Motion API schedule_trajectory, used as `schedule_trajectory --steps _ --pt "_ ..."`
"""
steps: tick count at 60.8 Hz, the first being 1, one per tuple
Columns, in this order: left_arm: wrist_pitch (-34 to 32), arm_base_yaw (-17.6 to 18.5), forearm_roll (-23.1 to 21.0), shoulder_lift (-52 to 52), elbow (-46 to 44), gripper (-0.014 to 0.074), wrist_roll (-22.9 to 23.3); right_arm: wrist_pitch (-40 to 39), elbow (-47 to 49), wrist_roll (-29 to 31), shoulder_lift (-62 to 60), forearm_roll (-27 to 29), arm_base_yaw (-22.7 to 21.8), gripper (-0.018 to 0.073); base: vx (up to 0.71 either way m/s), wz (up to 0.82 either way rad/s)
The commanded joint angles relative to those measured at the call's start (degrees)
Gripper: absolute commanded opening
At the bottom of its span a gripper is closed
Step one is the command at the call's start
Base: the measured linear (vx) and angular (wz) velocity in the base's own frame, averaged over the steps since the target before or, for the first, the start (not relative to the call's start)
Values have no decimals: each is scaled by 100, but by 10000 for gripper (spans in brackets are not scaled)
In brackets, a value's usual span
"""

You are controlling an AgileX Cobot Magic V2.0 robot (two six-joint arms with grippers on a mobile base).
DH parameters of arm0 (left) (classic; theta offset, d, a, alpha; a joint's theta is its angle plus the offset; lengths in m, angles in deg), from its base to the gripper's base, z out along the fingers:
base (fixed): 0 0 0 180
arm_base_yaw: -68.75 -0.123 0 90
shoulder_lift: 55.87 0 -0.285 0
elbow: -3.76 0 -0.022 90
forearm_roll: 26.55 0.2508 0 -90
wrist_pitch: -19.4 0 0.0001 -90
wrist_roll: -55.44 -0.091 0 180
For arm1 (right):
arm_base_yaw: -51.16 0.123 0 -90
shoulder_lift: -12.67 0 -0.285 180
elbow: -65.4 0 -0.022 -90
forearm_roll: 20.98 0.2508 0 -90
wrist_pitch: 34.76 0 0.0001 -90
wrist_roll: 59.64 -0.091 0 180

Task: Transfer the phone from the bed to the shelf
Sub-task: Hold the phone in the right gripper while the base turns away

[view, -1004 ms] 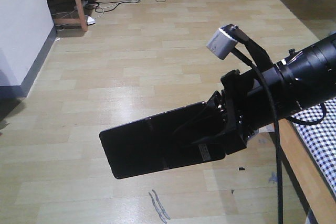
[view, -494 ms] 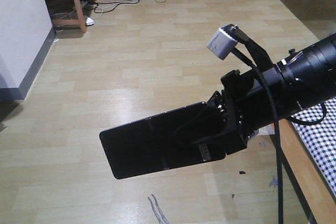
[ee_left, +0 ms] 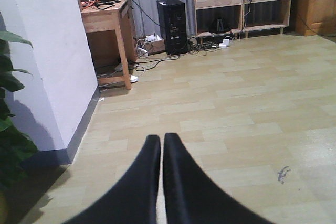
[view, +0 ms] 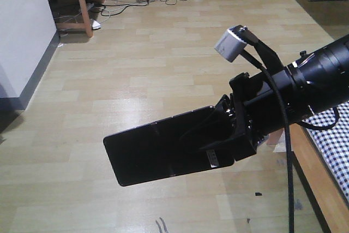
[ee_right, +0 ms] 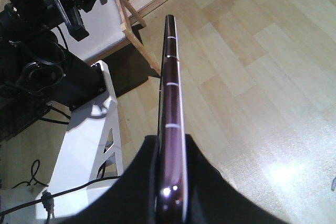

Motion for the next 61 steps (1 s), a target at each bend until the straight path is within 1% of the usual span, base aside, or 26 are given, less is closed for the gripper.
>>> schedule_trajectory --steps 1,35,61 --pt "-403 2 -26 -55 -146 1 22 328 138 28 -201 460 -12 -1 20 -3" --pt "-403 2 -26 -55 -146 1 22 328 138 28 -201 460 -12 -1 19 -5" --pt "-403 2 -26 -55 -146 1 22 328 138 28 -201 460 -12 -1 20 2"
